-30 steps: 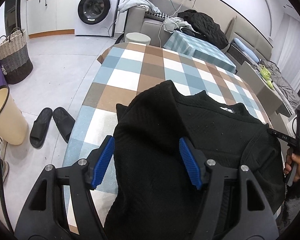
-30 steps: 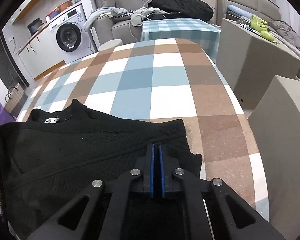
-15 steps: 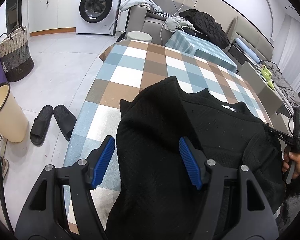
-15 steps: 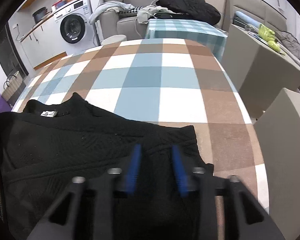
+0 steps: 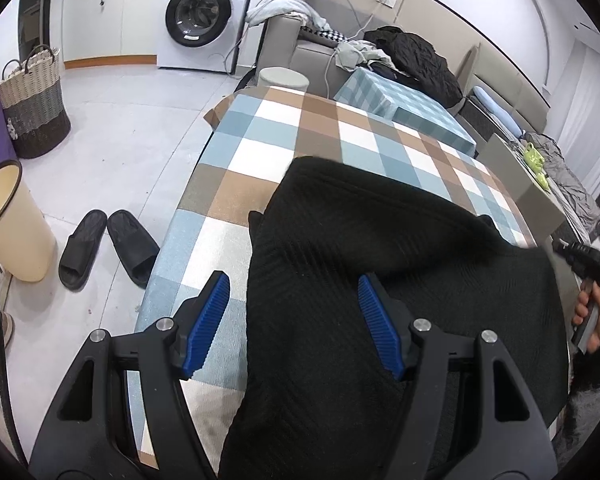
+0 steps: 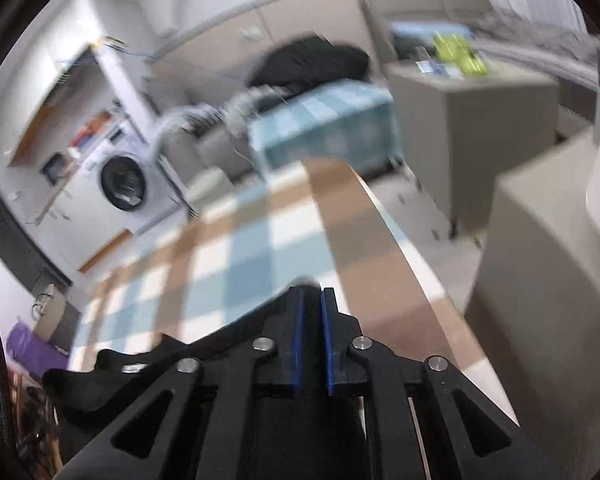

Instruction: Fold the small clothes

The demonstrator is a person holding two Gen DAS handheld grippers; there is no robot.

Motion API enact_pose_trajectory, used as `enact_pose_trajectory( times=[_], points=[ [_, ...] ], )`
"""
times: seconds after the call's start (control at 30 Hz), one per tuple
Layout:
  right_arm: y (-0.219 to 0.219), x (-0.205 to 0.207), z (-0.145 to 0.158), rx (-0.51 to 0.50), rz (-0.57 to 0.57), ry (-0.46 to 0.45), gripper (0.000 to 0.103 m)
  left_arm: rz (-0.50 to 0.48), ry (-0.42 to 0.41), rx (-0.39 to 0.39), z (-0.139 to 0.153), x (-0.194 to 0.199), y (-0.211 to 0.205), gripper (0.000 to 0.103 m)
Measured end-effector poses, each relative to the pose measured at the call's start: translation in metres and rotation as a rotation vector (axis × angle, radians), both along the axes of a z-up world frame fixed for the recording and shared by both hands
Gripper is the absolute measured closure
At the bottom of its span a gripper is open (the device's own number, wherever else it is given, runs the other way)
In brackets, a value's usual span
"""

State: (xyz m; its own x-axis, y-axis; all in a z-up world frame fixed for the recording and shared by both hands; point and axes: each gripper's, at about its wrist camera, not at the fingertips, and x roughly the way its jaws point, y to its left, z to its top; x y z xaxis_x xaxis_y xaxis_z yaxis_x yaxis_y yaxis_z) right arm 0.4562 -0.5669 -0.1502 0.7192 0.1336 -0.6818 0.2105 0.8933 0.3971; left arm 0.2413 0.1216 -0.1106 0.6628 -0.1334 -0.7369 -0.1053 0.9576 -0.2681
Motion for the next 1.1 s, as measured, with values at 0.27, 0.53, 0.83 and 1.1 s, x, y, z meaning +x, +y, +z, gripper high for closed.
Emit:
enact_pose_trajectory(
  times=[0.27, 0.53, 0.83, 1.1],
  points=[
    [-0.001, -0.006, -0.016, 0.012, 0.034, 0.083, 0.062, -0.013, 0.041, 0.021, -0.013, 0.036, 0.001, 0.039],
    [-0.001, -0.015, -0.028, 0.025, 0.063, 0.124, 0.061, 0.013, 0.088, -0.005, -0.033, 0.098, 0.009, 0.047],
    [0.000, -0.002, -0.041, 0.041, 0.072, 0.147, 0.061, -0.002, -0.008, -0.006, -0.023, 0.102, 0.009, 0.096],
    [0.003, -0.015, -0.024, 0.043, 0.107, -0.004, 0.097, -0.012, -0.110, -0.016, 0.004, 0.076, 0.008, 0.096]
  ],
)
